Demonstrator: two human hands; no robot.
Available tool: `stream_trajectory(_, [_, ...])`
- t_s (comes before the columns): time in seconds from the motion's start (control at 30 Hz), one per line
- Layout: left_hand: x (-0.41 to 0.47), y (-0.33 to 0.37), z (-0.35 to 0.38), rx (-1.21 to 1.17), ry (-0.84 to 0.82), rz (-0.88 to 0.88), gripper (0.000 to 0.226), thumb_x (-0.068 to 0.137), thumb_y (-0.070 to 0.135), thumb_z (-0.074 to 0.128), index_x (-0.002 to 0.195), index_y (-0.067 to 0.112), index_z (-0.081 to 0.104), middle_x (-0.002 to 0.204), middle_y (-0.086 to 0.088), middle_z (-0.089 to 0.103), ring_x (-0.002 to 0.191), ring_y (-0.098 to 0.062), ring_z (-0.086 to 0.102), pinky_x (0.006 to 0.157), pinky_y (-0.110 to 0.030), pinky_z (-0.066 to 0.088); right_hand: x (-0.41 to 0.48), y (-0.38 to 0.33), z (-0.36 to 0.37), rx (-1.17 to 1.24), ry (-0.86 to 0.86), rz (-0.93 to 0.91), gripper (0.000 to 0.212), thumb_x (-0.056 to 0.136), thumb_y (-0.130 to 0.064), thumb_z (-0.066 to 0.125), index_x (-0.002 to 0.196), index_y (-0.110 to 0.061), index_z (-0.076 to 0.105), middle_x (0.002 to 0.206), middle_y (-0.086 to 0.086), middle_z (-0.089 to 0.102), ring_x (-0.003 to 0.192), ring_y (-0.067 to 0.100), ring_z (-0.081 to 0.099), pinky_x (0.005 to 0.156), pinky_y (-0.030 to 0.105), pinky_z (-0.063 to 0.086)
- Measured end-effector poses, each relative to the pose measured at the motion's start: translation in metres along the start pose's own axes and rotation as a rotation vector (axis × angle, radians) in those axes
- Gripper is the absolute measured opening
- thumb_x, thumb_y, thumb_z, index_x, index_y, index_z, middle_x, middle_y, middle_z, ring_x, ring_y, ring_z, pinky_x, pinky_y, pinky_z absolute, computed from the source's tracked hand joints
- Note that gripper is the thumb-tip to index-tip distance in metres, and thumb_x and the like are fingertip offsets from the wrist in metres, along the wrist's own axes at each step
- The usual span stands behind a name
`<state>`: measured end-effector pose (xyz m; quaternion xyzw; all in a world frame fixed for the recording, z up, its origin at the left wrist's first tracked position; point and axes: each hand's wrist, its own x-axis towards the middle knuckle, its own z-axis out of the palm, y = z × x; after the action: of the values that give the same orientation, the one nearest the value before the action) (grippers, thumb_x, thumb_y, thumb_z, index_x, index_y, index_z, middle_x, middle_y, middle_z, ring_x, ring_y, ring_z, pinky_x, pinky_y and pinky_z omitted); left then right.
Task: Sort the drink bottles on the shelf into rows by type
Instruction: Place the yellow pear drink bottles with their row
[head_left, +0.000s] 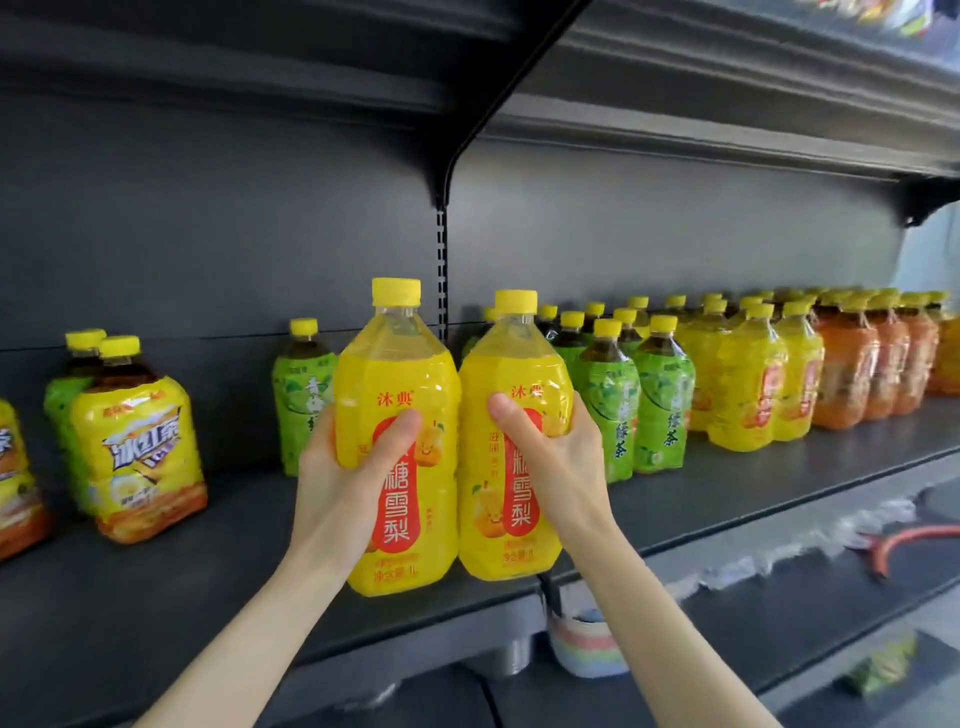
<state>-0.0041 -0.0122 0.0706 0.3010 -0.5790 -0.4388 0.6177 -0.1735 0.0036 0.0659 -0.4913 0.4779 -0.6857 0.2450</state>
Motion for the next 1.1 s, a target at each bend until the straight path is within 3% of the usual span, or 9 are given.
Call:
stream_trajectory(0.1, [-0.036,-0.002,0.052,-0.063,-0.010,-0.036,0.070,0.044,0.065,0.071,0.104,0.032,0.059,0.089,0.008,0.073,0.079,-0.011,0.070,0.056,-0.023,0.054,-0.027,-0.014,-0.068,-0.035,0.053,-0.019,0.062,0.050,-0.069,0.072,0.101,-0.036,0.061,0.092,-0.011,0.073,0.084,0.007,0.070,0.078,0.037,0.059])
stream_trajectory(0.2, [-0.078,-0.007,0.115,-0.111,-0.031,-0.101,0.056,0.058,0.057,0.078,0.104,0.031,0.059,0.090,0.004,0.072,0.080,-0.014,0.070,0.059,-0.026,0.053,-0.055,-0.021,-0.143,-0.098,0.106,0.012,0.064,0.049,-0.070,0.072,0.103,-0.036,0.062,0.091,-0.012,0.073,0.084,0.007,0.070,0.079,0.039,0.058])
stream_trajectory(0.3, [-0.114,-0.012,0.172,-0.156,-0.078,-0.164,0.043,0.063,0.047,0.065,0.102,0.029,0.059,0.086,0.004,0.072,0.075,-0.012,0.070,0.057,-0.024,0.052,-0.079,-0.021,-0.211,-0.142,0.151,0.062,0.067,0.049,-0.072,0.072,0.103,-0.033,0.063,0.092,-0.009,0.074,0.085,0.011,0.071,0.081,0.043,0.058])
stream_trajectory(0.47, [-0.138,-0.016,0.249,-0.195,-0.158,-0.187,0.041,0.065,0.040,0.064,0.104,0.026,0.061,0.083,0.006,0.074,0.074,-0.011,0.071,0.053,-0.019,0.053,-0.083,-0.025,-0.292,-0.157,0.215,0.071,0.054,0.057,-0.064,0.074,0.101,-0.034,0.064,0.090,-0.010,0.074,0.081,0.007,0.070,0.076,0.035,0.056])
stream_trajectory(0.63, [-0.120,-0.024,0.311,-0.181,-0.180,-0.160,0.040,0.067,0.041,0.064,0.105,0.031,0.059,0.084,0.012,0.073,0.076,-0.008,0.070,0.052,-0.016,0.052,-0.046,-0.019,-0.343,-0.151,0.223,0.046,0.064,0.050,-0.068,0.074,0.104,-0.035,0.061,0.093,-0.007,0.073,0.085,0.013,0.071,0.079,0.043,0.059])
stream_trajectory(0.73, [-0.098,-0.040,0.343,-0.154,-0.162,-0.120,0.039,0.067,0.043,0.065,0.104,0.033,0.057,0.083,0.013,0.073,0.072,-0.004,0.069,0.052,-0.016,0.051,-0.013,-0.005,-0.366,-0.150,0.220,0.017,0.066,0.052,-0.068,0.074,0.107,-0.035,0.061,0.095,-0.008,0.073,0.086,0.012,0.071,0.077,0.040,0.058])
stream_trajectory(0.87, [-0.055,-0.072,0.380,-0.077,-0.109,-0.063,0.059,0.061,0.058,0.073,0.112,0.033,0.055,0.093,0.009,0.071,0.079,-0.003,0.068,0.062,-0.021,0.050,0.039,0.020,-0.389,-0.165,0.187,-0.011,0.065,0.054,-0.065,0.075,0.110,-0.034,0.062,0.096,-0.012,0.073,0.085,0.003,0.069,0.072,0.027,0.055])
stream_trajectory(1.0, [-0.012,-0.097,0.413,-0.026,-0.053,-0.043,0.058,0.068,0.055,0.071,0.117,0.032,0.050,0.099,0.010,0.067,0.089,-0.007,0.065,0.071,-0.026,0.049,0.095,0.041,-0.409,-0.142,0.142,-0.009,0.064,0.056,-0.062,0.079,0.110,-0.031,0.062,0.097,-0.010,0.073,0.087,0.005,0.070,0.076,0.031,0.057])
stream_trajectory(1.1, [0.010,-0.116,0.430,0.040,-0.009,-0.010,0.050,0.070,0.048,0.064,0.115,0.038,0.046,0.103,0.015,0.063,0.093,-0.002,0.059,0.073,-0.020,0.045,0.128,0.060,-0.420,-0.108,0.108,-0.003,0.060,0.060,-0.058,0.080,0.110,-0.030,0.062,0.098,-0.009,0.073,0.088,0.006,0.070,0.081,0.035,0.058])
